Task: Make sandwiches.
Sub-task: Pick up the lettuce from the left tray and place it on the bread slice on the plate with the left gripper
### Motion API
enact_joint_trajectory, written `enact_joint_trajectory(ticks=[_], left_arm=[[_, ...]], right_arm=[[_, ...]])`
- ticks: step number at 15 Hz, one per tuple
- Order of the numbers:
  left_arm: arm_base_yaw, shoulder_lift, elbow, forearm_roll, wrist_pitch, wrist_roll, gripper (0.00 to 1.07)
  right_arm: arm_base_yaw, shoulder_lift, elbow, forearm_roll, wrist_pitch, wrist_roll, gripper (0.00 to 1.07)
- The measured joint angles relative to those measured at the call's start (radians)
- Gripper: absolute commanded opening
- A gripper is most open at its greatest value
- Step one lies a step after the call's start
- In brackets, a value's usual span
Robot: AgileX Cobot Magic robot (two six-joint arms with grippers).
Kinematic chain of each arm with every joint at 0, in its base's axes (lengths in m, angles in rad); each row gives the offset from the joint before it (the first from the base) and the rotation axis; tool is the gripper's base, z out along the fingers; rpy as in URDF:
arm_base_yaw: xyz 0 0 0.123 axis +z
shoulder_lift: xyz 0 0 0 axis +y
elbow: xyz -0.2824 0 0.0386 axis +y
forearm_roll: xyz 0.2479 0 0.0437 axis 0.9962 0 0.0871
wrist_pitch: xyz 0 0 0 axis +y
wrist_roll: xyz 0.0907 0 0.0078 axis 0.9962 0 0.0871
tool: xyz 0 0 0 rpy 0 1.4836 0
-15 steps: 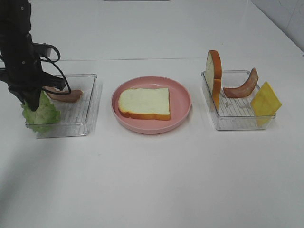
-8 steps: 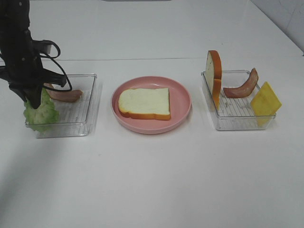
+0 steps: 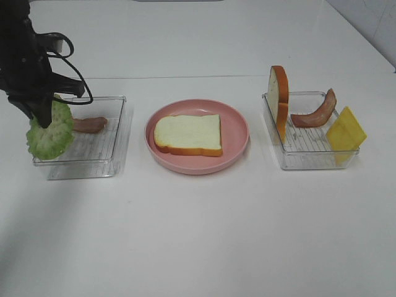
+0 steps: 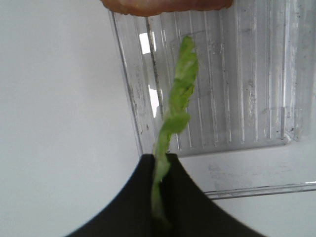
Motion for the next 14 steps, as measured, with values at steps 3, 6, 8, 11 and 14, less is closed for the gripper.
enact_joint_trajectory(ticks=[3, 6, 8, 11, 14], left_arm=[[-0.015, -0.075, -0.008, -0.099, -0.006, 0.037, 0.0], [-0.057, -0.105, -0.087, -0.251, -0.004, 0.098, 0.0], [-0.092, -0.105, -0.119, -0.411, -0.044, 0.181, 0.0], [-0.113, -0.073, -0.122, -0.597, -0.082, 0.307, 0.0], [-0.123, 0.032, -0.141, -0.822, -0.094, 0.463, 0.0]], right_arm=[[0.0, 0.0, 0.0, 0.0, 0.0, 0.0, 0.94], [0.0, 0.0, 0.0, 0.0, 0.0, 0.0, 0.94], [0.0, 0.0, 0.0, 0.0, 0.0, 0.0, 0.94], [0.0, 0.0, 0.0, 0.0, 0.0, 0.0, 0.94], [0.0, 0.0, 0.0, 0.0, 0.0, 0.0, 0.94]])
